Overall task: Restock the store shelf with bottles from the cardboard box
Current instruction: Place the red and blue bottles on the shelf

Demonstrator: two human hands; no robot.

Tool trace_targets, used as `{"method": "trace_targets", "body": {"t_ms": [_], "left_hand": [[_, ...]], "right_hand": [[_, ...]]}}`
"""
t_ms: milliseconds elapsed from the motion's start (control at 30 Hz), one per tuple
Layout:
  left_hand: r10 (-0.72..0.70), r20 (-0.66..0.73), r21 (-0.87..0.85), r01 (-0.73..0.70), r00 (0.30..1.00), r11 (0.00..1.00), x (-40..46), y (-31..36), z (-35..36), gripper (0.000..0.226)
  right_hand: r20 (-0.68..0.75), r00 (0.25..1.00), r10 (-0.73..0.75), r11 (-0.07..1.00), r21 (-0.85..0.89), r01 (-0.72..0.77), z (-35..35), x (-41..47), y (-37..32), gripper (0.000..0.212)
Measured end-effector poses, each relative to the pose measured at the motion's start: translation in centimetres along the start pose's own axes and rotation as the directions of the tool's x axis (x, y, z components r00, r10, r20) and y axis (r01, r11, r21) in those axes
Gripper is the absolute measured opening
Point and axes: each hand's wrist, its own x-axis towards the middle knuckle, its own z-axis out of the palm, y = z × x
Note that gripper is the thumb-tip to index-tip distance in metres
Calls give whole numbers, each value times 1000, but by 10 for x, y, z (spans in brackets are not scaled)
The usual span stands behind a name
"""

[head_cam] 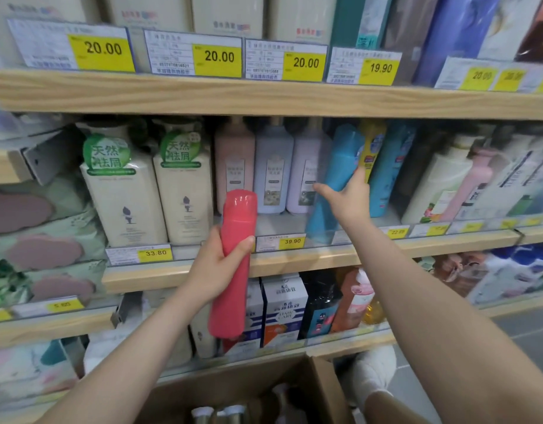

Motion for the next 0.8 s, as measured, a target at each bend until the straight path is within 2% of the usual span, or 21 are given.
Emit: {"method": "trace_targets", "body": {"t_ms": [100, 167, 300, 367, 467, 633, 733, 800], "left_hand": [[-6, -8, -4, 6, 1000, 1000, 1, 1, 3, 39], [-10, -16, -17, 10, 1000, 1000, 1, 1, 5, 42], [-10, -6, -20, 10, 1000, 1000, 1, 3, 6, 50], [-4, -5, -10, 4, 1000, 1000, 1, 2, 6, 54], [6, 0, 9, -6, 1000, 1000, 2, 1, 8, 55], [8, 27, 2, -8, 1000, 1000, 8, 14, 28, 46], [18, 64, 1, -18, 998, 1000, 12, 29, 51, 48], [42, 84, 16, -44, 996, 999, 18, 38, 68, 42]], "right_hand": [[-36, 999, -12, 994, -105, 9, -5, 2, 5, 72], [40, 999, -14, 997, -72, 17, -5, 0, 11, 69], [213, 973, 94, 995, -52, -85, -3, -7, 33, 69], [227, 969, 100, 994, -69, -87, -1, -9, 40, 65], [149, 987, 66, 995, -83, -54, -5, -9, 46, 65], [-17, 999, -37, 971, -238, 32, -38, 3, 59, 60], [-64, 998, 15, 965, -259, -32, -56, 16, 70, 66], [-86, 994, 73, 973, -213, -90, -63, 25, 78, 67]]}}
